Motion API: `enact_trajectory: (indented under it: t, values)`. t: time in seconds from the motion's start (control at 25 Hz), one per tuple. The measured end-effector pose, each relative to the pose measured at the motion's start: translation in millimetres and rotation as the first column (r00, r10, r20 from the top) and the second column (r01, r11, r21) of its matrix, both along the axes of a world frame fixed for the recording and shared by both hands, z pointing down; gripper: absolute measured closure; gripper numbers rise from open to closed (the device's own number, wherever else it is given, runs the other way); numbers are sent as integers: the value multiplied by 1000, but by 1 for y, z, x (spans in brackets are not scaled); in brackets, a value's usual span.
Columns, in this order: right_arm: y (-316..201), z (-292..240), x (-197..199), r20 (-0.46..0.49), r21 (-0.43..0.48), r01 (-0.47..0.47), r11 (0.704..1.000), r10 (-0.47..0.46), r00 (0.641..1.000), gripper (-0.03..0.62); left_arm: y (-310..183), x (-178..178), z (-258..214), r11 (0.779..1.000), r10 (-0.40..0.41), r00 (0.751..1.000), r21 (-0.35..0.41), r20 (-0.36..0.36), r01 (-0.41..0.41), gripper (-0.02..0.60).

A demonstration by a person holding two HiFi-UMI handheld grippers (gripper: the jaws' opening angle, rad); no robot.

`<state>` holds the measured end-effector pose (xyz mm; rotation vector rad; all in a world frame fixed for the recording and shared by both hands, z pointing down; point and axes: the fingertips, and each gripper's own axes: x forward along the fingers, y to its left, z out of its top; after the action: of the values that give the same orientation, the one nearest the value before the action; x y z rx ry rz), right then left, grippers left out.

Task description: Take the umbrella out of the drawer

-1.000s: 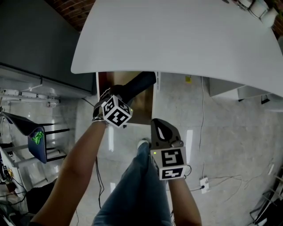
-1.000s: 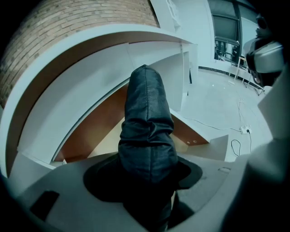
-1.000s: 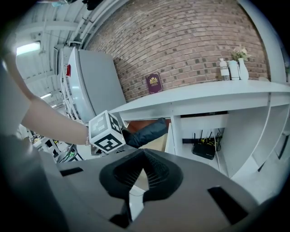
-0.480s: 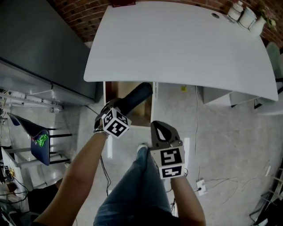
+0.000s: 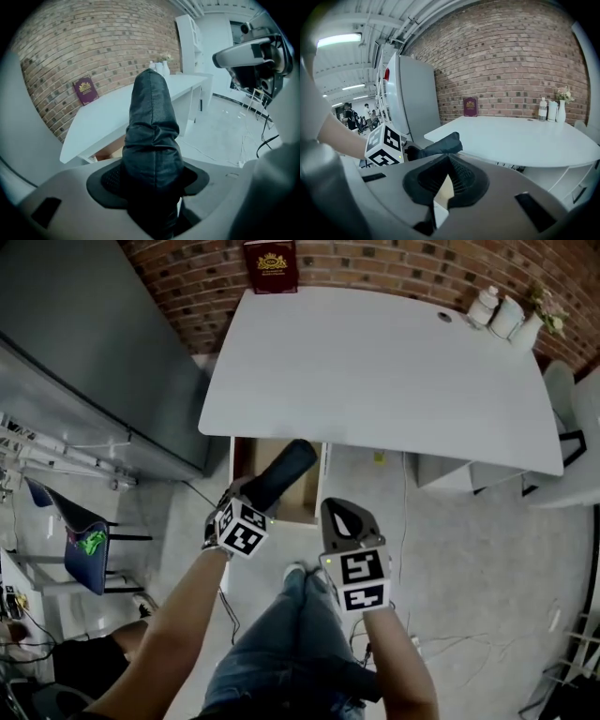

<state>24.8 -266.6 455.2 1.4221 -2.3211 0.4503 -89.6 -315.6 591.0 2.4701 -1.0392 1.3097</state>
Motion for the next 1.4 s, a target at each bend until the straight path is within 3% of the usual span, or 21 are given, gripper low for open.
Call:
enact_trajectory:
  t: [0.32, 0.52, 0.8, 1.16, 1.4]
  values:
    - [4, -52, -7, -63, 73, 53, 996, -48, 997, 602, -1, -1, -74, 992, -60, 990, 107, -126, 74, 319]
    - [4, -91, -8, -110, 146, 64, 987, -48, 993, 603, -1, -9, -132, 974, -98, 970, 181, -221, 139, 319]
    - [6, -144, -20, -118, 259, 96, 961, -67, 991, 603, 6, -23, -212, 930, -141, 911, 264, -387, 256, 318]
    - [6, -199, -11, -70, 379, 31, 925, -5, 998, 603, 13, -30, -292, 873, -106, 854, 364, -510, 326, 318]
    - [4, -243, 6, -31, 470, -42, 882, 63, 998, 603, 17, -41, -359, 804, -33, 822, 474, -568, 359, 318]
